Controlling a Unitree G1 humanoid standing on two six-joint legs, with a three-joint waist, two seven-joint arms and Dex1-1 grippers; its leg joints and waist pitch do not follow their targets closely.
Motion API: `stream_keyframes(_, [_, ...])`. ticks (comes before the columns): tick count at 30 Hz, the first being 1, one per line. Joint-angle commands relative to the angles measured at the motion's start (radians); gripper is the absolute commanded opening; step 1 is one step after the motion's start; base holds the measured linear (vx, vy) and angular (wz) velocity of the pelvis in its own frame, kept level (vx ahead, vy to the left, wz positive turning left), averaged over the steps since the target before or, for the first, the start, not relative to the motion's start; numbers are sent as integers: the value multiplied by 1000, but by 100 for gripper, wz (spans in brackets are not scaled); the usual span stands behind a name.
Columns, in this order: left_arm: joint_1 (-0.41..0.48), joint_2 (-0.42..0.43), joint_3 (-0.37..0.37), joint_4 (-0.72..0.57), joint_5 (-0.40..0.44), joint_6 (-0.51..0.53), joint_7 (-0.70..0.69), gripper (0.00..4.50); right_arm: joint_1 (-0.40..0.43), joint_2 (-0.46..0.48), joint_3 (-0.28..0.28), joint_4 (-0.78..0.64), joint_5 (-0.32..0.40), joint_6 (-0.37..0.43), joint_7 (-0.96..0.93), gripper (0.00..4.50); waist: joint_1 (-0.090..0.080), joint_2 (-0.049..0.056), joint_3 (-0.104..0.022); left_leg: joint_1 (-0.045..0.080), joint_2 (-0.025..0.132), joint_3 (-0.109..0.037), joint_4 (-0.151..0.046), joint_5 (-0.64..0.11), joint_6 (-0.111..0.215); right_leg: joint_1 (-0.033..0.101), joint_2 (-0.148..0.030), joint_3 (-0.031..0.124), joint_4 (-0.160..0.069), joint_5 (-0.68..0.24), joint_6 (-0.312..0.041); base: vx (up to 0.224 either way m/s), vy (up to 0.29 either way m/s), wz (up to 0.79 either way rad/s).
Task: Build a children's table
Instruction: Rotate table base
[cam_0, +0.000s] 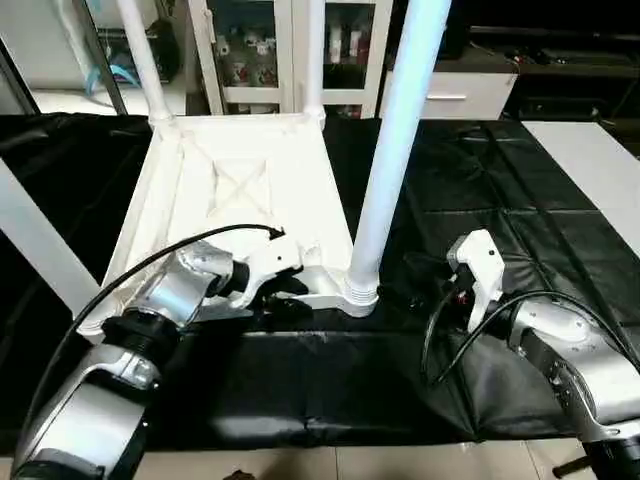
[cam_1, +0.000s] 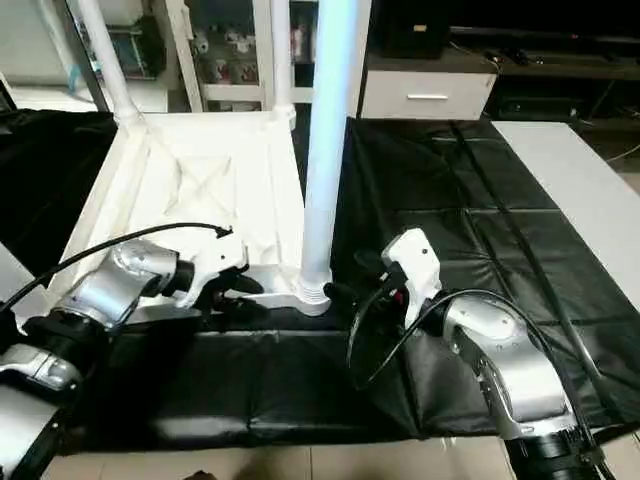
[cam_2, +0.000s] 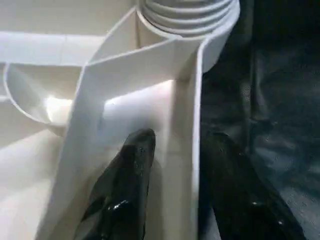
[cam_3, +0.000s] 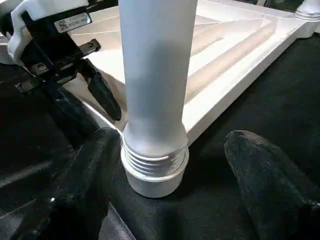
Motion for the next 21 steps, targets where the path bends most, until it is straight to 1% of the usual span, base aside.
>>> stream_keyframes(1, [-11,-14,-5,34,15,-11,16,142,-4,-9,-7,-25,2,3,5,363,1,2,-63,7,12,1,-75,-233,6,55,-37,29,-68,-160,-237,0,0,0])
stream_keyframes(3, [-12,-21,-3,40,14,-12,17,120,-4,-11,-6,-25,1,2,7,363,2,2,-62,9,12,2,-75,-237,8,53,-38,30,-70,-176,-235,0,0,0])
stream_keyframes(4, [-12,-24,-4,43,15,-13,16,113,-5,-12,-5,-24,0,2,8,363,3,5,-62,9,13,2,-75,-237,7,52,-38,30,-70,-176,-235,0,0,0])
stream_keyframes(6, [-11,-26,-7,47,18,-17,15,107,-4,-12,-4,-25,-1,1,7,363,3,4,-62,8,12,2,-75,-242,7,52,-37,30,-71,-180,-234,0,0,0])
stream_keyframes(7, [-11,-27,-10,53,21,-22,15,99,-5,-12,-3,-25,-3,0,7,363,3,14,-63,10,13,0,-76,-243,3,52,-38,30,-70,-178,-234,0,0,0])
stream_keyframes(9, [-8,-28,-19,58,26,-32,9,77,-1,-11,-6,-28,-4,-1,3,363,0,8,-61,9,12,0,-77,-257,2,53,-36,29,-73,-186,-231,0,0,0])
stream_keyframes(11, [-1,-32,-24,52,26,-35,7,59,4,-13,-8,-34,-3,0,2,363,1,8,-62,9,12,1,-76,-257,3,53,-37,29,-73,-191,-229,0,0,0])
stream_keyframes(12, [10,-36,-27,38,27,-34,10,59,4,-11,-11,-33,-4,-2,-3,363,1,11,-62,9,12,1,-76,-256,3,53,-37,29,-74,-193,-229,0,0,0])
stream_keyframes(13, [17,-37,-29,31,28,-34,12,49,4,-9,-12,-31,-6,-5,-8,363,0,9,-61,9,13,1,-77,-257,4,52,-37,29,-74,-195,-229,0,0,0])
stream_keyframes(14, [20,-38,-30,28,28,-33,13,31,4,-9,-13,-30,-7,-5,-10,363,0,9,-62,8,12,1,-76,-256,6,53,-37,29,-74,-201,-228,0,0,0])
stream_keyframes(15, [37,-43,-29,10,29,-11,30,24,-3,1,-19,-19,-14,-8,-30,363,0,12,-61,8,13,1,-77,-256,5,52,-37,29,-74,-204,-227,0,0,0])
stream_keyframes(16, [47,-45,-28,-3,34,14,50,24,-11,9,-25,-10,-18,-5,-50,363,-1,10,-61,6,12,0,-77,-253,5,52,-37,29,-75,-209,-225,0,0,0])
stream_keyframes(17, [47,-45,-28,-3,34,14,50,20,-11,9,-25,-10,-18,-5,-50,363,-2,11,-62,7,13,1,-77,-254,5,51,-37,29,-74,-212,-224,0,0,0])
stream_keyframes(18, [85,-47,-23,-49,50,75,101,6,-34,34,-47,28,-40,17,-127,363,-4,5,-61,5,13,1,-78,-251,5,51,-38,29,-74,-242,-215,0,0,0])
stream_keyframes(19, [94,-49,-20,-61,52,90,114,6,-40,39,-53,41,-46,22,-145,363,-5,9,-62,5,13,0,-79,-250,3,50,-38,28,-75,-256,-212,0,0,0])
stream_keyframes(20, [112,-54,-12,-88,47,121,128,6,-42,39,-55,54,-48,22,-149,363,-6,0,-60,6,13,2,-79,-252,3,47,-38,28,-78,-292,-202,0,0,0])
stream_keyframes(21, [146,-55,-3,-153,40,176,141,6,-29,25,-44,53,-40,13,-111,363,-6,0,-60,6,16,2,-79,-253,8,48,-41,30,-79,-306,-198,0,0,0])
